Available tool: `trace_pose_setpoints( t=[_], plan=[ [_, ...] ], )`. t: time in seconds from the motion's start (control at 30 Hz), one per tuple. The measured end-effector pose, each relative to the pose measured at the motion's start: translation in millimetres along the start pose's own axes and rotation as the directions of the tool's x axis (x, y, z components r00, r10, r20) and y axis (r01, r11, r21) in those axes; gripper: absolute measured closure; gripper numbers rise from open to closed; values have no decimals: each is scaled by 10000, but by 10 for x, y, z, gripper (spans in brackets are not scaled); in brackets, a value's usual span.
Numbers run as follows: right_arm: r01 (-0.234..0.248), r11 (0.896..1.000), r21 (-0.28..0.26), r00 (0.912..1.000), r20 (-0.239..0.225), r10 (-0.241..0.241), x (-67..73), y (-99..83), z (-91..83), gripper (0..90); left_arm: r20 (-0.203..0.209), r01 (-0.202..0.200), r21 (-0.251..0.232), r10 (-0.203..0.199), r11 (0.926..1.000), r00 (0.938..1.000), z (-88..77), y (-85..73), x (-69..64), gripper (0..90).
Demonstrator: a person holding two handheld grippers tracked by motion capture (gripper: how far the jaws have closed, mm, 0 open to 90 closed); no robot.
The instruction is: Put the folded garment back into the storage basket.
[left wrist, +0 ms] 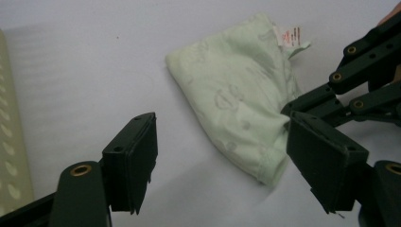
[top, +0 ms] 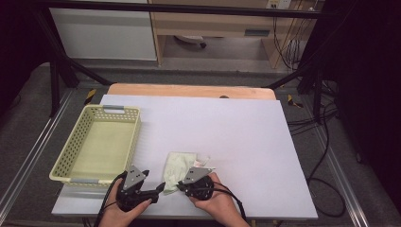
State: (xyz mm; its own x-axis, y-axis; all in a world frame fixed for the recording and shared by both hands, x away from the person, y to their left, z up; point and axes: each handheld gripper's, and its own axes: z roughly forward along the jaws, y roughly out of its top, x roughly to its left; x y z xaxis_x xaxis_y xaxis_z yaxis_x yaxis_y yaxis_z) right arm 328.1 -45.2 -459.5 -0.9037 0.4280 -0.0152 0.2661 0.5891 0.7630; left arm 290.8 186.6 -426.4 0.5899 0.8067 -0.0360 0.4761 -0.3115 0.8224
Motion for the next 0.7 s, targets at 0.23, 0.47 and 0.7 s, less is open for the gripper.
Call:
trace_pose_setpoints(
  t=[0.23,0.47,0.7],
  plan=[
    [-508,9987,63,9978,-420,510,45,-27,-94,864,-241,-171,-406,161,9990,9996,97,171,-50,255],
    [-525,9980,345,9974,-486,541,211,-77,-208,863,203,-75,2,75,10000,9998,484,558,-7,249],
    [-332,9982,503,9981,-499,357,212,-86,-189,862,-124,388,180,-386,9991,9992,720,500,131,289]
  ],
)
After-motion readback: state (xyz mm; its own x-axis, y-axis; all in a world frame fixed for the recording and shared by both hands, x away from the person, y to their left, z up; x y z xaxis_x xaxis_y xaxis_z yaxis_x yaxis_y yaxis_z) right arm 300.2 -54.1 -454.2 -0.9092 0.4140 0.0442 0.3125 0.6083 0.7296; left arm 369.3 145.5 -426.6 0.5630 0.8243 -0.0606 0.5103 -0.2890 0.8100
